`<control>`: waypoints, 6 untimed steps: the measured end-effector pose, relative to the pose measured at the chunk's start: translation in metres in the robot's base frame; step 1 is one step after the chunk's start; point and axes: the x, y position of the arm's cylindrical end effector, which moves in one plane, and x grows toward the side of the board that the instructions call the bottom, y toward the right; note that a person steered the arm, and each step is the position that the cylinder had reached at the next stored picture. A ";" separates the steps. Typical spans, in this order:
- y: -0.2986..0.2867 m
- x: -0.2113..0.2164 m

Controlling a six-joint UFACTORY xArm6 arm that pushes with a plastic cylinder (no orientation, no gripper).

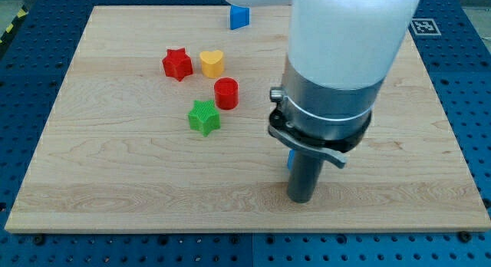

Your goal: Move the blue cube right to the blue triangle

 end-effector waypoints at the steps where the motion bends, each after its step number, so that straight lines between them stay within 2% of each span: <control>1: 0.028 0.000; 4: 0.012 -0.002; 6: -0.005 -0.070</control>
